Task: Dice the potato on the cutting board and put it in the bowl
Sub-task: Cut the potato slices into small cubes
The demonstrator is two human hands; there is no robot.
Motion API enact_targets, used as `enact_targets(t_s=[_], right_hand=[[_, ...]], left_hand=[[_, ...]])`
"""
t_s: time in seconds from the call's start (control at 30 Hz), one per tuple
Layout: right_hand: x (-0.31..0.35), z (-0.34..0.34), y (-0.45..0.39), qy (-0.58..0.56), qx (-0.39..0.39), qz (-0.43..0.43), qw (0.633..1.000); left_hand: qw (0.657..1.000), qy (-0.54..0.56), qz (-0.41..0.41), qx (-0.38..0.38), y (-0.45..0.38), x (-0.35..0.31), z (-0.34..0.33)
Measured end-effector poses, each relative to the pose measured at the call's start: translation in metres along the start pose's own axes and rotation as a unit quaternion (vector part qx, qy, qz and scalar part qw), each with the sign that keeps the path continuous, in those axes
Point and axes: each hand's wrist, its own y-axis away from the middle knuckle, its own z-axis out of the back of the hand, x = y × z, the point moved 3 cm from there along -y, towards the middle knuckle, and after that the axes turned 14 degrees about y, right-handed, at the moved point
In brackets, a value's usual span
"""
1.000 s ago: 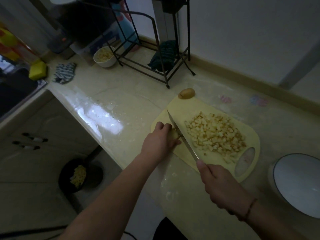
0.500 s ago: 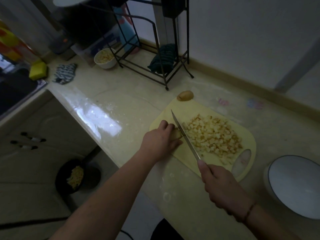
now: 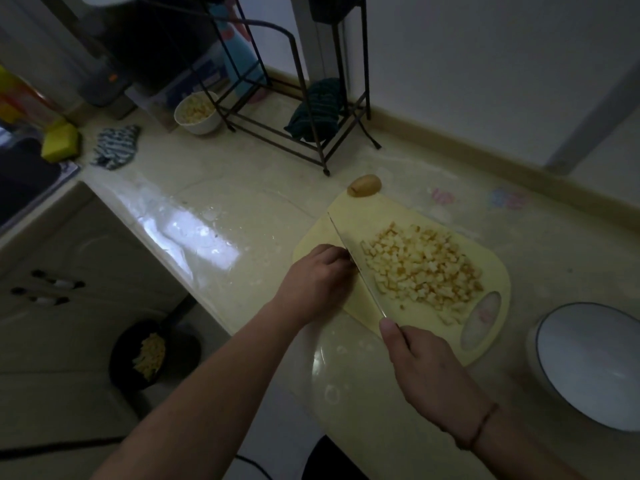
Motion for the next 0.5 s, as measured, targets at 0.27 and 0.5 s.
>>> enact_targets(t_s=[0.27, 0.5], right_hand=[[0.000, -0.002, 0.003, -0.018, 0.018, -0.007, 1.000], [0.002, -0.004, -0.008, 0.008, 0.028, -0.001, 1.000]], left_hand=[[1.000, 0.026, -0.007, -0.002, -0.002, 0.009, 0.000], [0.999, 0.041, -0.022, -0.024, -0.002, 0.007, -0.001]])
